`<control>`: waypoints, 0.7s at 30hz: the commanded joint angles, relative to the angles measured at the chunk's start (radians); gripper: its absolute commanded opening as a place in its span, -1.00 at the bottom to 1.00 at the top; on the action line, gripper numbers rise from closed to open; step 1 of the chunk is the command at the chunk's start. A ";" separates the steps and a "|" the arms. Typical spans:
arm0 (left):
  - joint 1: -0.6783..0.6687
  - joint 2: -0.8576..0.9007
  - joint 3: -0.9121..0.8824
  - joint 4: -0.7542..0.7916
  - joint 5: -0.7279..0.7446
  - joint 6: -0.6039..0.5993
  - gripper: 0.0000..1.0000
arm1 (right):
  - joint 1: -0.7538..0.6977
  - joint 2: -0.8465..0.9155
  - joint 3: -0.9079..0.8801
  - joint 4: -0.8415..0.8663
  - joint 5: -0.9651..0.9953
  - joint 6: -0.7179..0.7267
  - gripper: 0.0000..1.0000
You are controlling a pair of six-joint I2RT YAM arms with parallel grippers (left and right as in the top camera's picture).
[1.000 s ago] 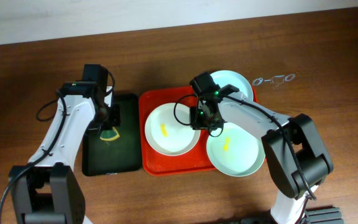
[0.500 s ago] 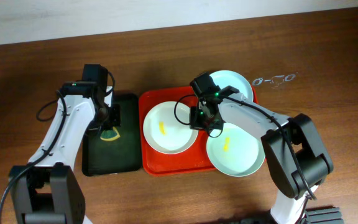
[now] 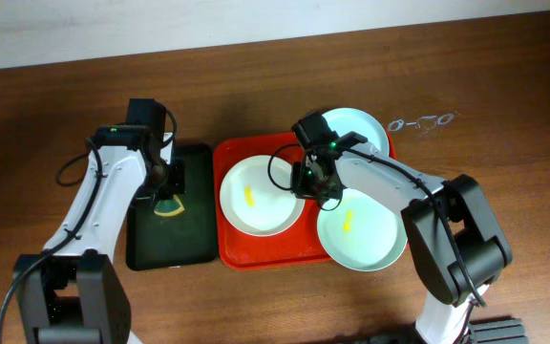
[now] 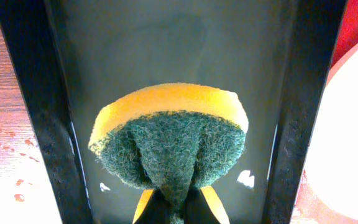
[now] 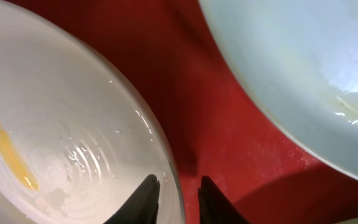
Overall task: Clean dirty plates on tray and stack at the side
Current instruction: 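Carry the sponge with left gripper over the white plate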
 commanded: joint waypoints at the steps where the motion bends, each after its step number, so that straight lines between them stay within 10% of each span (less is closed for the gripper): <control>1: 0.005 -0.019 0.006 -0.002 0.011 0.005 -1.00 | 0.002 -0.032 -0.005 0.001 0.006 -0.097 -0.51; 11: 0.005 -0.019 0.006 -0.001 0.012 0.004 -1.00 | 0.002 -0.032 -0.005 0.004 0.006 -0.194 -0.92; 21: 0.005 -0.019 0.011 0.033 0.056 0.004 -1.00 | -0.019 -0.055 0.006 -0.014 -0.081 -0.113 -0.92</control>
